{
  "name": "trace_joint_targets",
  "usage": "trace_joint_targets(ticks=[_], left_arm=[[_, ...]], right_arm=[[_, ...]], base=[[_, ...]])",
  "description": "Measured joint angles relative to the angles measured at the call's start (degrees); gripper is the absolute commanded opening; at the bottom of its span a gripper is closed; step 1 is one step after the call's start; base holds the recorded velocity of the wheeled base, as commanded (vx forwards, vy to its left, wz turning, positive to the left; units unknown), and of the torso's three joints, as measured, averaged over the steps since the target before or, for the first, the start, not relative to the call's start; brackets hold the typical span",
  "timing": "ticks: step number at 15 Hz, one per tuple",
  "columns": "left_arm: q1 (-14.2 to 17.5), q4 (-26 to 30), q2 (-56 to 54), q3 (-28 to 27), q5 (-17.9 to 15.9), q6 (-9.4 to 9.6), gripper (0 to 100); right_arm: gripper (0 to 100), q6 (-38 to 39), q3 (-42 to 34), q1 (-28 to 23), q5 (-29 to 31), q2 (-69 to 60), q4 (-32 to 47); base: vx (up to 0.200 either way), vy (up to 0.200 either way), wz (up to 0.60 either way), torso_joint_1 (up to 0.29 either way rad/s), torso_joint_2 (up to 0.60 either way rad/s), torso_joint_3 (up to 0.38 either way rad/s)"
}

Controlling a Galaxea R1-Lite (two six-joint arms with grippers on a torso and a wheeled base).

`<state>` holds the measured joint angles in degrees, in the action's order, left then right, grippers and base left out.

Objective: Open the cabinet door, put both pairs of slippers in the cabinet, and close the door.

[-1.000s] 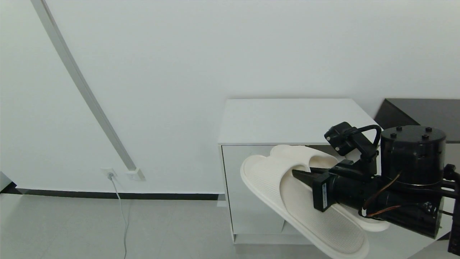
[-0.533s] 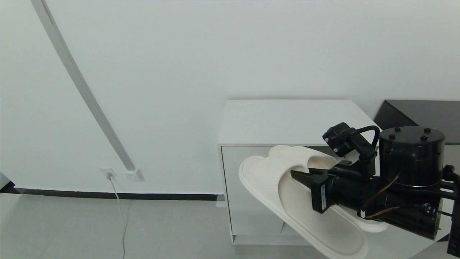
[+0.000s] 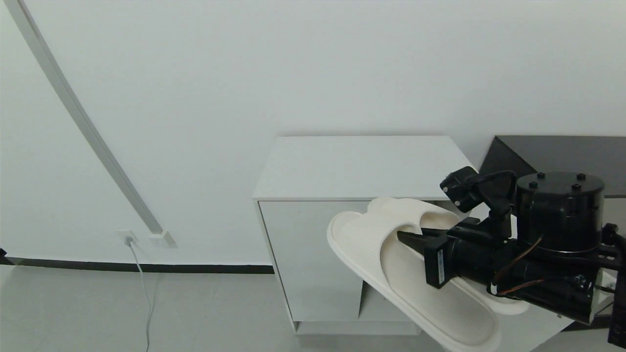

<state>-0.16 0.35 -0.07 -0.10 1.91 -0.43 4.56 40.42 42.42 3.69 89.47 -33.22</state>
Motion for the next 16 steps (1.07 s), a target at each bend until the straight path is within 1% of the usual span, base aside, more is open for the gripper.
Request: trace_joint_targets(ticks=[7,16], left_arm=[[0.00,-0.09,0.00,0.00,0.00,0.02,0],[-0.09,-0.04,0.00,0.02,0.00,-0.09,0]], right_arm=[[0,0.20,-1.15,0.07,-0.17,-0.02,-0.22],[0,-0.16,-1.71,0.07,-0.13,0.00,-1.07]], base=[[0.000,-0.200,0.00,0.002,0.00,0.002],[0.000,0.000,0.00,0.000,0.00,0.000]])
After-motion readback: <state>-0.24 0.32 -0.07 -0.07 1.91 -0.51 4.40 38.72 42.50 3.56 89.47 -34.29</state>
